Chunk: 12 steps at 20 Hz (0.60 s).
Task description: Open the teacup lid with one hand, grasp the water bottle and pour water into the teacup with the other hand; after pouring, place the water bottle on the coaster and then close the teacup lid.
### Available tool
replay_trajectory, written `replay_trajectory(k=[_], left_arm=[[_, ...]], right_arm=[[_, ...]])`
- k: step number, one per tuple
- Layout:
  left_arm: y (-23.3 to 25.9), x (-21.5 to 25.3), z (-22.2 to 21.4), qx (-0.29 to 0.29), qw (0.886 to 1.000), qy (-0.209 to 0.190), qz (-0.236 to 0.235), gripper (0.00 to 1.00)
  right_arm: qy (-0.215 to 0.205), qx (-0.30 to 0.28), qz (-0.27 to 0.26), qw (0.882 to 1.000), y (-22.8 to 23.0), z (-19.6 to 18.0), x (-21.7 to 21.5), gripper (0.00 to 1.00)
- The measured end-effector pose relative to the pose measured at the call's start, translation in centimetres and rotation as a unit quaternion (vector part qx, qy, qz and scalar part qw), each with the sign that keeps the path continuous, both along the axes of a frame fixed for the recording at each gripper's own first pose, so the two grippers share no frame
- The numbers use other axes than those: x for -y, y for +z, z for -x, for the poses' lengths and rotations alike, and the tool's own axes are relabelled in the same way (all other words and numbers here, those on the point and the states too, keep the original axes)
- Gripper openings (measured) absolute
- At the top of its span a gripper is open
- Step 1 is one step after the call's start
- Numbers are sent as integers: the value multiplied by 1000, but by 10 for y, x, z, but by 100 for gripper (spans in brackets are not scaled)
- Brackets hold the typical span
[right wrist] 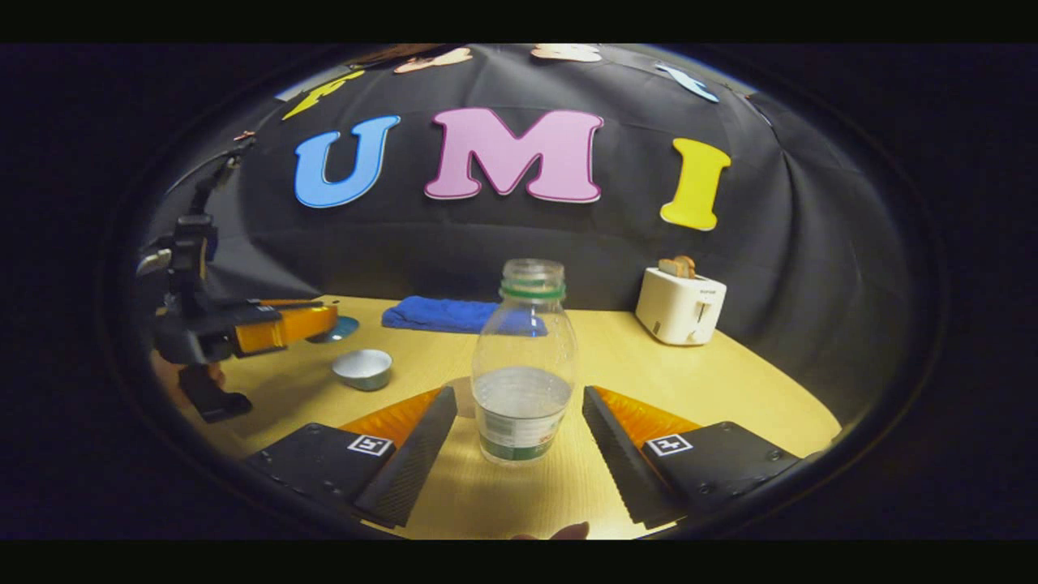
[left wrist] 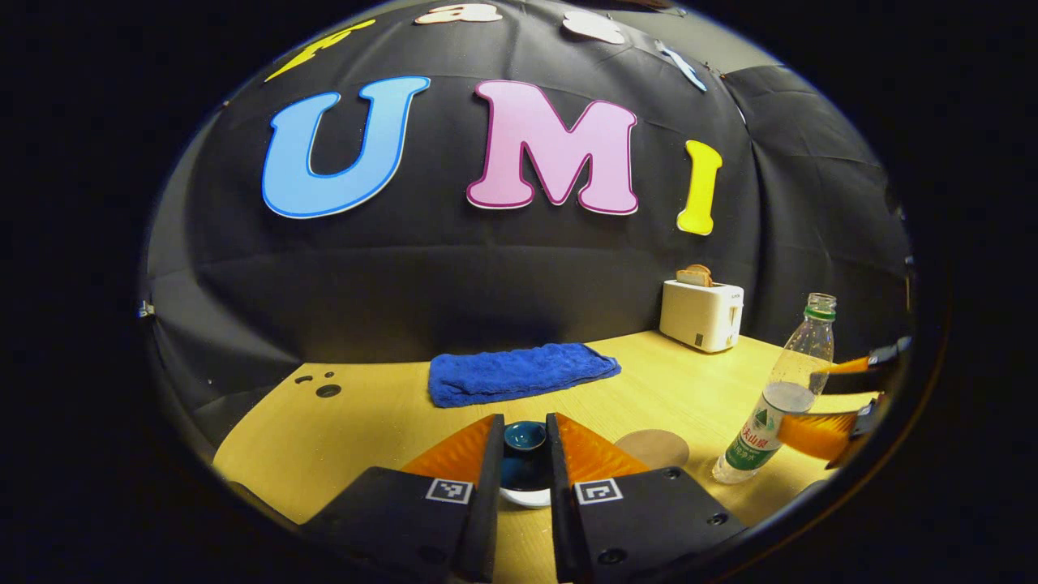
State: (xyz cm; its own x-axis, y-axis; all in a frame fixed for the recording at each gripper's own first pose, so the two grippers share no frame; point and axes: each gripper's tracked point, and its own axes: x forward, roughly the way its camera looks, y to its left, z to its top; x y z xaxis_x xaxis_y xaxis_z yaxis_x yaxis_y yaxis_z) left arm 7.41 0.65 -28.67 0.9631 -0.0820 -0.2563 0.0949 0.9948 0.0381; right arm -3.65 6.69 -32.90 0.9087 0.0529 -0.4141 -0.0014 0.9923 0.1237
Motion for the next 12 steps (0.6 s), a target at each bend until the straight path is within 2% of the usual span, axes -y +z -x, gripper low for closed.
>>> replay_trajectory(k=[2, 5, 6, 7, 8, 12], left_arm=[[3, -6, 3, 0, 1000, 3, 0, 31], [7, -13, 4, 0, 1000, 9, 3, 31], [6, -15, 5, -1, 1000, 11, 4, 28], [6, -17, 6, -2, 1000, 13, 5, 31], [4, -20, 8, -4, 1000, 17, 6, 28], [5, -30, 13, -8, 999, 31, 8, 32]], right_arm=[[-4, -6, -2, 1000, -15, -5, 0, 97], [-9, -18, -10, 1000, -28, -10, -4, 97], [-8, -26, -9, 1000, -32, -15, -6, 97], [-11, -33, -4, 999, -33, -17, -6, 95], [-13, -41, 7, 999, -32, -21, -4, 79], [-15, -37, 98, 994, -12, -33, 7, 75]])
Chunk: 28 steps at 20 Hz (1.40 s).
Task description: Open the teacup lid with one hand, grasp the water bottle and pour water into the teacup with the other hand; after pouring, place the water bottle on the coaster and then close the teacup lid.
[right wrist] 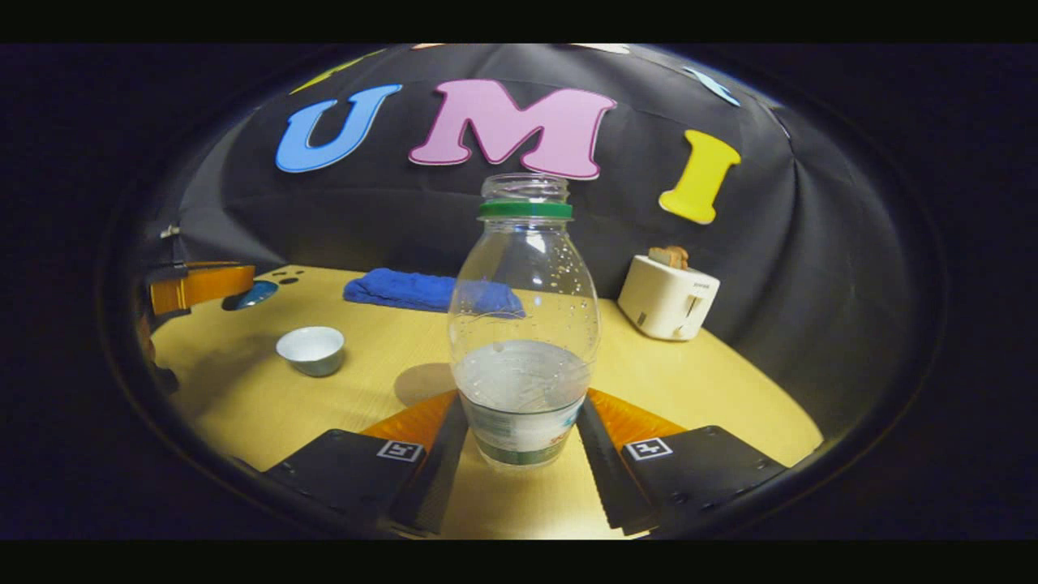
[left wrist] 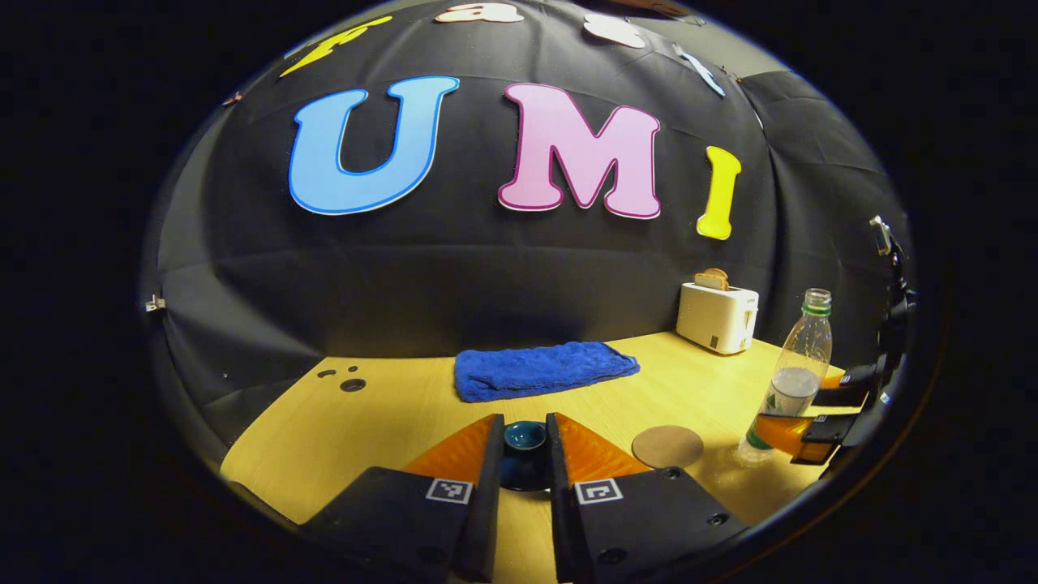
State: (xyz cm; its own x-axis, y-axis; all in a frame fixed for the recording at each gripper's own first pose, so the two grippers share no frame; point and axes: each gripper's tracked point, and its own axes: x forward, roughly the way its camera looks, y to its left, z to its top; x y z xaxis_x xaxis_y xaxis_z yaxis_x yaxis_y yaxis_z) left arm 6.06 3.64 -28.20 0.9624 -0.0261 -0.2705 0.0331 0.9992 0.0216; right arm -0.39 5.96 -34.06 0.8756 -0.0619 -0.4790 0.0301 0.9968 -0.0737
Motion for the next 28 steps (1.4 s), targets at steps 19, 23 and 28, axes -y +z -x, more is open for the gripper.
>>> replay_trajectory(k=[19, 23, 28], left_arm=[[14, -62, 38, 8, 997, 79, 3, 31], [8, -71, 45, 4, 996, 94, 3, 28], [2, -77, 50, 1, 994, 107, 8, 31]], right_arm=[[170, 39, 411, 895, 32, -82, -50, 75], [200, 42, 446, 872, 29, -80, -53, 74], [214, 28, 490, 845, 24, -85, -53, 74]])
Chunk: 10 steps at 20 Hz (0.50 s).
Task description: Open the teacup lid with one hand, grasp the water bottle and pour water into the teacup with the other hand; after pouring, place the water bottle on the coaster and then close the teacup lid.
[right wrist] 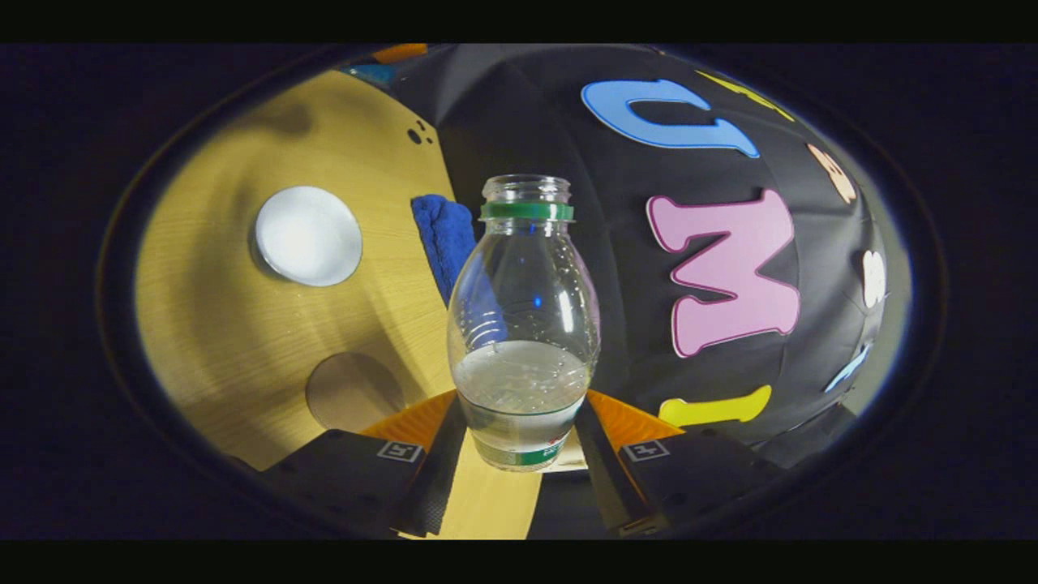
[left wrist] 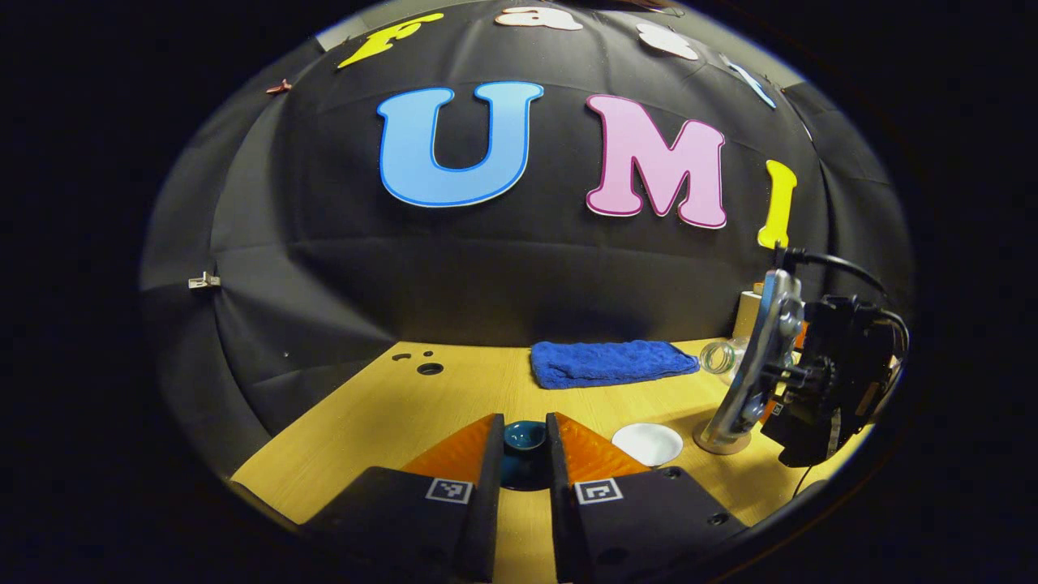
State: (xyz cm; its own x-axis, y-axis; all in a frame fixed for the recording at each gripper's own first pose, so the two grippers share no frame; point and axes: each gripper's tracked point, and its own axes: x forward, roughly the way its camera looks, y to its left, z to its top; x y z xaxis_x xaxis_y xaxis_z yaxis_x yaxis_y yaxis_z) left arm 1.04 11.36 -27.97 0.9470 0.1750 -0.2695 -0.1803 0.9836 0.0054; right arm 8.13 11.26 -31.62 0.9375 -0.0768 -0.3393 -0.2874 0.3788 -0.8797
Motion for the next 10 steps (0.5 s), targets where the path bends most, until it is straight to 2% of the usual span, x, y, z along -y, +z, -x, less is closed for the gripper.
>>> replay_trajectory(k=[4, 10], left_arm=[[-7, 1, 3, -5, 1000, 1, 11, 31], [-7, -2, 5, -5, 1000, 3, 5, 31]], right_arm=[[19, -3, 47, 999, -7, -5, 3, 74], [38, -2, 88, 995, -12, -13, 4, 73]])
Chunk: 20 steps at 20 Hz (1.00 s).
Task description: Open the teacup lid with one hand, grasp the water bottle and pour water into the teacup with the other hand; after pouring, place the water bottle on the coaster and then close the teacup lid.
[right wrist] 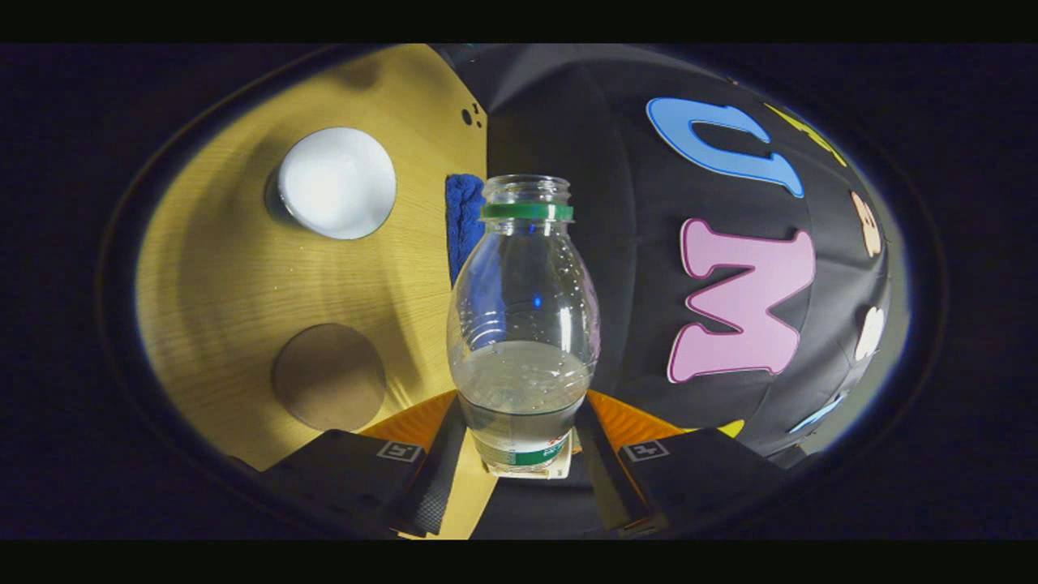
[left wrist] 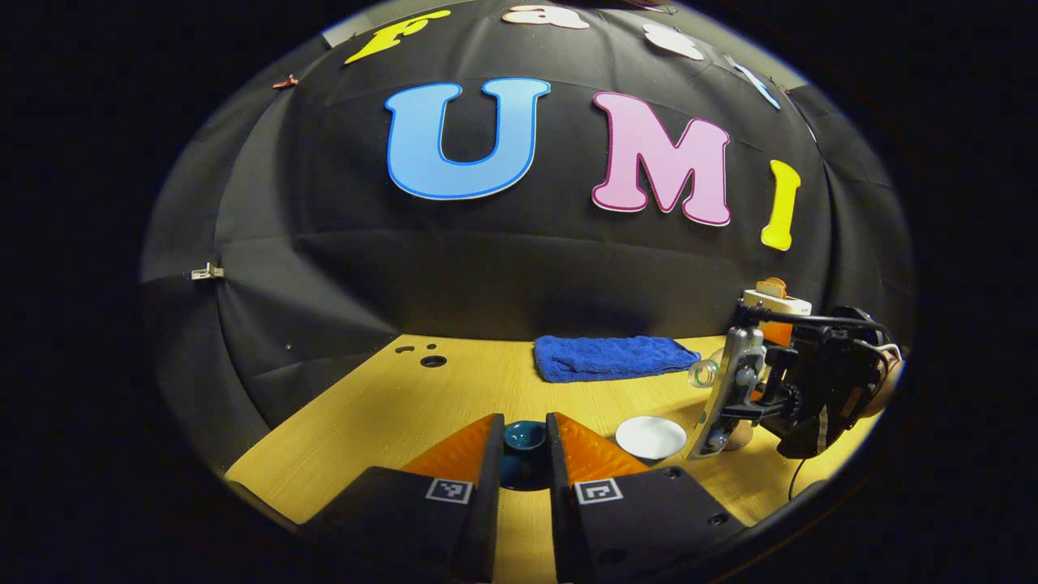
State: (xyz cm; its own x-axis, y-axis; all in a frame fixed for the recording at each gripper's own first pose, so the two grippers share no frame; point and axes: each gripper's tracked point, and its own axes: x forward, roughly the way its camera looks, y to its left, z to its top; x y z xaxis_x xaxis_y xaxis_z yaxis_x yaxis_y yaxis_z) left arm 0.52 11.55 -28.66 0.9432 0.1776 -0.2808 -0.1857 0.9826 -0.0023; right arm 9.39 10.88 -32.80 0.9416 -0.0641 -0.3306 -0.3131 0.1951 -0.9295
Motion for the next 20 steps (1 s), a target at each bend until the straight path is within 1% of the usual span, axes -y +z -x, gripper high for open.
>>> replay_trajectory(k=[5, 6, 7, 8, 11, 12, 13, 16, 17, 18, 19, 20], left_arm=[[1, -1, 2, -1, 1000, 1, -3, 31], [0, -1, 3, -1, 1000, 1, -3, 31], [0, -1, 3, 0, 1000, 1, -2, 31], [0, -1, 4, 0, 1000, 1, -1, 31], [0, -1, 5, 0, 1000, 3, 0, 31], [-2, -1, 6, -1, 1000, 3, 0, 31], [-2, -2, 6, -1, 1000, 3, -1, 31], [-5, -2, 9, 0, 1000, 4, 6, 31], [-6, -3, 9, -1, 1000, 5, 7, 31], [-7, -3, 9, -1, 1000, 6, 8, 31], [-6, -3, 10, 0, 1000, 7, 8, 31], [-6, -3, 9, 1, 1000, 6, 8, 31]], right_arm=[[25, 13, 37, 999, 6, -8, -5, 73], [29, 14, 44, 999, 6, -9, -4, 70], [32, 16, 49, 998, 6, -10, -5, 70], [35, 17, 53, 998, 6, -11, -5, 73], [45, 16, 69, 996, 5, -13, -5, 74], [48, 15, 74, 996, 4, -13, -6, 70], [51, 16, 78, 996, 4, -15, -6, 73], [59, 24, 91, 994, 7, -17, -7, 73], [62, 26, 93, 993, 8, -17, -7, 70], [63, 28, 94, 993, 8, -17, -7, 73], [65, 30, 96, 993, 9, -19, -8, 73], [66, 31, 98, 992, 10, -19, -9, 70]])
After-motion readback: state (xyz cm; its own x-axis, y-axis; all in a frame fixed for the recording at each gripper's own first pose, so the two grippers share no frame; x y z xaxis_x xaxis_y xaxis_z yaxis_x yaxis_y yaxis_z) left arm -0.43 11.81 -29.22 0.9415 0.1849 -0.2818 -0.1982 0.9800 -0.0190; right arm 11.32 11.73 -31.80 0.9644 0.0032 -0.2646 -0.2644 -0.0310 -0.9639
